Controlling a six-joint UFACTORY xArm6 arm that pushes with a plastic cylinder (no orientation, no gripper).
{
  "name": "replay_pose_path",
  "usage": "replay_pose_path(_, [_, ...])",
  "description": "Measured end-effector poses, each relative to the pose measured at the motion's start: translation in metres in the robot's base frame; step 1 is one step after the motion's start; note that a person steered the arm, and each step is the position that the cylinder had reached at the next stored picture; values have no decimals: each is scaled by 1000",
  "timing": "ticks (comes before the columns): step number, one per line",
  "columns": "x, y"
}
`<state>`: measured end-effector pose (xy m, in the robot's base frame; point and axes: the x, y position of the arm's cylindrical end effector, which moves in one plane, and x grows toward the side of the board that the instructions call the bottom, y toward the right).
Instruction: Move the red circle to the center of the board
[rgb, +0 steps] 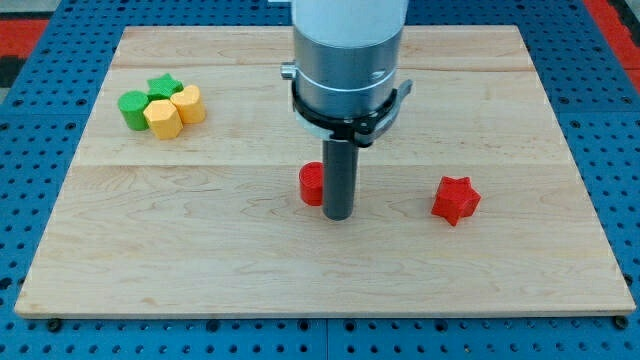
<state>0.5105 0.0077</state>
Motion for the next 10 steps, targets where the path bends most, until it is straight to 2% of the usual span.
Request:
replay_pose_path(3, [-64,-17])
replay_pose_path(5, [-75,-17])
replay_pose_path(6, [-95,-17])
replay_pose_path(8, [-89,-36])
replay_pose_path(10, [-63,-87])
